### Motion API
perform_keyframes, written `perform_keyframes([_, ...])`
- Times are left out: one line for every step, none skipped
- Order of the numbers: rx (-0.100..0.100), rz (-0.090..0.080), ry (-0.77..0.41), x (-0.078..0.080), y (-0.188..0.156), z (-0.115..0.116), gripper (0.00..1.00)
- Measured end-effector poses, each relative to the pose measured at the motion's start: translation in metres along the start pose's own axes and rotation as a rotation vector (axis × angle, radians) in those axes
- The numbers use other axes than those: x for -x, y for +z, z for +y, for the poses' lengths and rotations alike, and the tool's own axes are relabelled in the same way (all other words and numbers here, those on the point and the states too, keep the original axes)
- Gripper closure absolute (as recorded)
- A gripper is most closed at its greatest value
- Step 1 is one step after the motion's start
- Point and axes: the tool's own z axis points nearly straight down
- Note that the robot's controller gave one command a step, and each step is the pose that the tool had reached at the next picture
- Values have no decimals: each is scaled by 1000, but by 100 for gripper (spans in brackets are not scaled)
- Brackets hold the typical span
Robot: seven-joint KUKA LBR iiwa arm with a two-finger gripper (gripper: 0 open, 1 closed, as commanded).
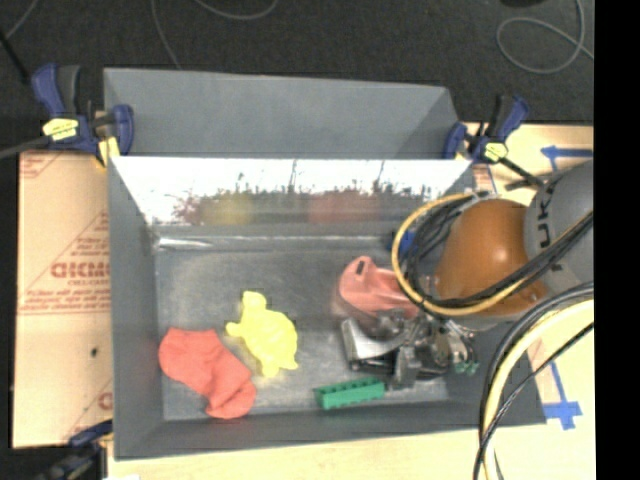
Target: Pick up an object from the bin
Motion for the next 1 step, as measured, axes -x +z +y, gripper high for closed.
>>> perform_keyframes([-1,1,0,0,-9,-1,100])
